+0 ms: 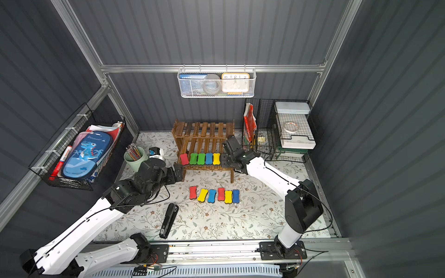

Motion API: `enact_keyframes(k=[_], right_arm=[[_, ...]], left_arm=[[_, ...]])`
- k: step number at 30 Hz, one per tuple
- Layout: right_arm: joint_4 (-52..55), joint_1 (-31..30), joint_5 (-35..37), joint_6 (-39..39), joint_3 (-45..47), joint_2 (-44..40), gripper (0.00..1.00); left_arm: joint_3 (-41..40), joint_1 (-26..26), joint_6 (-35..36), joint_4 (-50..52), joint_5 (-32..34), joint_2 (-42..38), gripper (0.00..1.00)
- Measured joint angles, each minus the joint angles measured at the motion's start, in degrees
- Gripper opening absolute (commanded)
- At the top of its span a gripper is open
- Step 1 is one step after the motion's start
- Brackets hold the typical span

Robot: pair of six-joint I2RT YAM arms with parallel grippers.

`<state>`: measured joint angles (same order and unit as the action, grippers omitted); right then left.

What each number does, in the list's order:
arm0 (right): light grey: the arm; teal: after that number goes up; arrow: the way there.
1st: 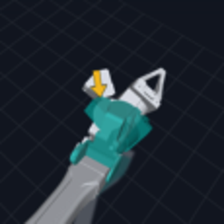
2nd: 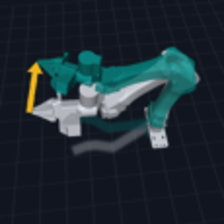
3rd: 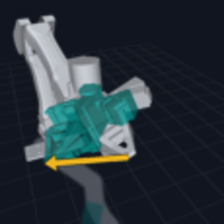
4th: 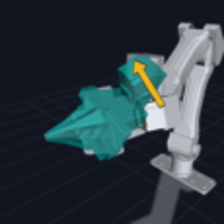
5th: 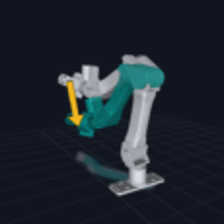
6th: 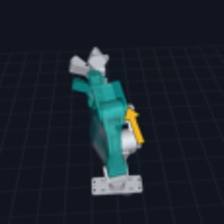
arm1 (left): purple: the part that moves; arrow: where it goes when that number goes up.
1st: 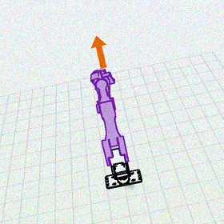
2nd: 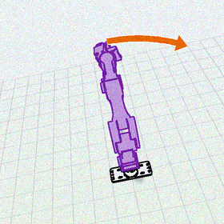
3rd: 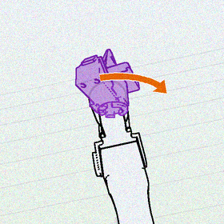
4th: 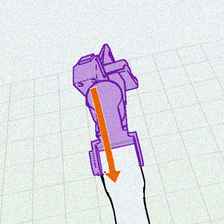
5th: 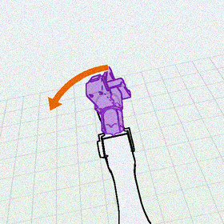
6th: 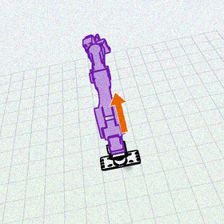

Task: Remove the whiteboard erasers from the shelf
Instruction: Pick up the whiteboard eraser from the shelf.

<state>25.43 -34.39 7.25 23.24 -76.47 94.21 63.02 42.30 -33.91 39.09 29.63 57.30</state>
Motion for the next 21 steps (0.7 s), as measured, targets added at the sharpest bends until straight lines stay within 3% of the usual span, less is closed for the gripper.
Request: enact_keyframes(k=[9,16,21], right_arm=[[1.05,0.0,1.2,-1.11,-1.53,1.88,0.48],[1.62,-0.17,1.77,-1.81,-1.73,1.88,0.35],[1.79,-0.22,1.49,-1.73,-1.97,1.86,0.32]], left_arm=[[-0.22,0.0,0.0,-0.02,0.02,0.61,0.99],[-0.22,-0.02,0.0,-0.02,0.02,0.98,0.99],[-0.22,-0.02,0.0,-0.04,0.02,1.68,0.99]])
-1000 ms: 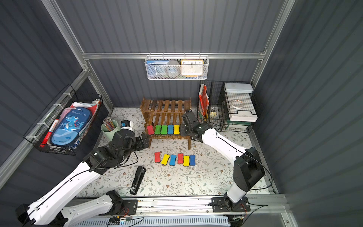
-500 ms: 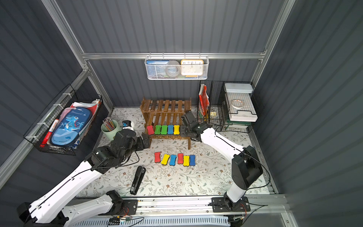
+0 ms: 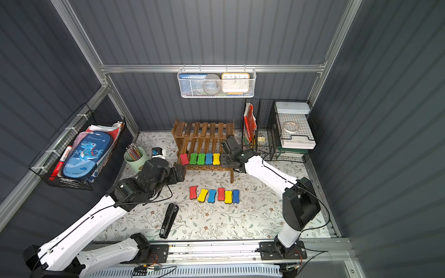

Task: Remove the whiteboard erasers from the shelf
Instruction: Pick up the whiteboard eraser from the shelf.

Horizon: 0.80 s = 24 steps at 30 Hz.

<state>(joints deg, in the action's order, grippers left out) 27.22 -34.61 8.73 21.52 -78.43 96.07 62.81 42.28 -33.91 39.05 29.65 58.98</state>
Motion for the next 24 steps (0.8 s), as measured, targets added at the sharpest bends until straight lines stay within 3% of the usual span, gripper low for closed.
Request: enact_keyframes(k=[6,13,24], right_arm=[[-2.08,-0.11,-3.28,0.09,0.24,-1.95,0.32],[-4.13,-0.11,-6.23,1.73,2.56,-10.45,0.31],[5.42,-2.47,-11.91,11.32,21.14,-25.88,0.29]], left_arm=[[-0.46,0.0,0.0,-0.11,0.07,0.07,0.99],[-1.4,0.0,0.0,-0.24,0.85,0.0,0.99],[-1.42,0.0,1.29,-0.46,1.88,-0.26,0.99]])
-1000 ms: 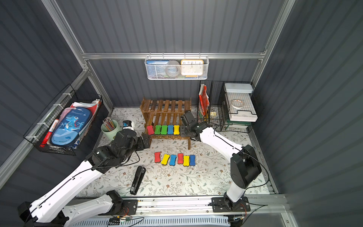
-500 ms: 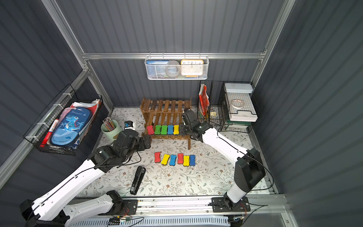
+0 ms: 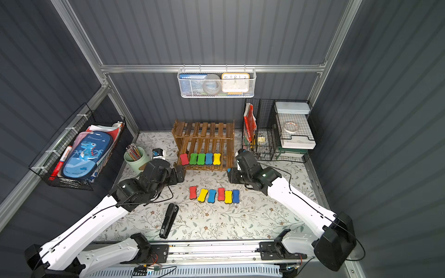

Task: Remove the whiteboard erasers from the shelf
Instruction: Pick up the whiteboard eraser from the shelf, then place the whiteboard eraser at the center of the board.

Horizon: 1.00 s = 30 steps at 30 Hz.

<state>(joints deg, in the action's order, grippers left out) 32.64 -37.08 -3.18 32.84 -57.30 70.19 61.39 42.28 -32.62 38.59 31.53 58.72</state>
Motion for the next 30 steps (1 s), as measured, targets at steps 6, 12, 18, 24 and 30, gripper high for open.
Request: enact_keyframes(k=[6,12,18,24,30], right_arm=[[6.27,-7.15,-4.76,7.61,11.02,-2.78,0.28],[10.36,-10.6,-5.18,12.92,15.8,-5.66,0.28],[10.05,-12.15,-2.91,14.67,15.85,-2.1,0.28],[9.94,-12.15,1.38,13.33,14.25,5.51,0.28],[8.79,-12.15,3.61,10.75,11.85,8.63,0.28]], left_arm=[[0.0,0.0,1.09,-0.28,-0.02,-0.61,0.99],[0.0,0.0,1.84,-0.39,-0.2,-0.59,0.99],[0.0,0.0,2.51,-0.37,-0.13,-0.22,0.99],[0.0,0.0,2.6,-0.39,-0.15,-0.13,0.99],[0.02,0.0,2.58,-0.39,-0.28,0.63,0.99]])
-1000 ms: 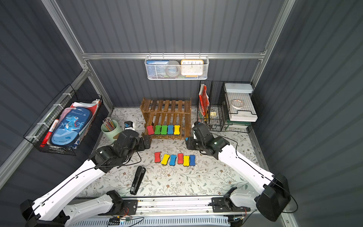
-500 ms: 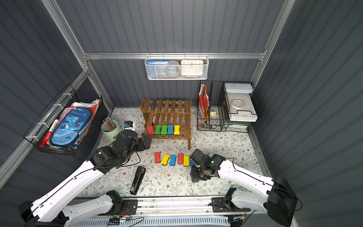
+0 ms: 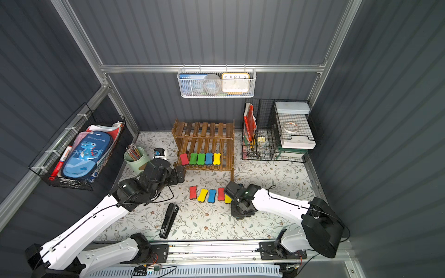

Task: Remove the whiteboard erasers from the shelf
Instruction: Place the whiteboard eraser at the center of the board.

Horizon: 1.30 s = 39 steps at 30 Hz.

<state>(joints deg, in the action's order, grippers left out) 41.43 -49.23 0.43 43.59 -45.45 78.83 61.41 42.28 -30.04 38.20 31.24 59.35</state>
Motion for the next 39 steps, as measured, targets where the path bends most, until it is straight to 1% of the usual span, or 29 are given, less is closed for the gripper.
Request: enact_keyframes(k=[8,15,20,25,29,33,35,37,39], right_arm=[[-0.63,0.0,-0.61,-2.82,-0.83,3.39,0.35],[-0.94,0.0,-1.81,-5.35,-1.27,3.78,0.51],[-0.44,0.0,-1.51,-6.19,-1.27,0.11,0.51],[0.15,0.0,-0.26,-6.97,-2.36,-6.49,0.51],[-0.57,0.0,1.7,-8.7,-7.87,-9.05,0.51],[-2.89,0.15,5.95,-10.95,-16.26,-9.31,0.51],[-2.99,0.76,7.78,-11.78,-22.1,-6.67,0.5],[-3.52,2.08,9.29,-12.57,-28.81,-1.84,0.49],[-4.28,3.1,10.43,-12.85,-32.79,2.23,0.49]], left_arm=[[0.11,0.0,-0.2,0.02,-0.13,0.39,0.99],[0.35,0.0,-0.44,0.0,-0.13,1.03,0.99],[0.37,0.0,-0.44,0.0,-0.15,2.73,0.99],[0.57,0.0,-0.42,0.02,-0.15,3.52,0.99],[1.36,0.0,-0.42,0.0,-0.11,3.43,0.99],[1.6,0.0,-0.39,0.09,0.15,2.51,0.99],[1.97,0.0,-0.37,0.37,0.35,2.05,0.99],[2.56,0.0,-0.37,0.59,0.59,1.51,0.99],[2.97,0.0,-0.37,0.74,0.9,0.85,0.99]])
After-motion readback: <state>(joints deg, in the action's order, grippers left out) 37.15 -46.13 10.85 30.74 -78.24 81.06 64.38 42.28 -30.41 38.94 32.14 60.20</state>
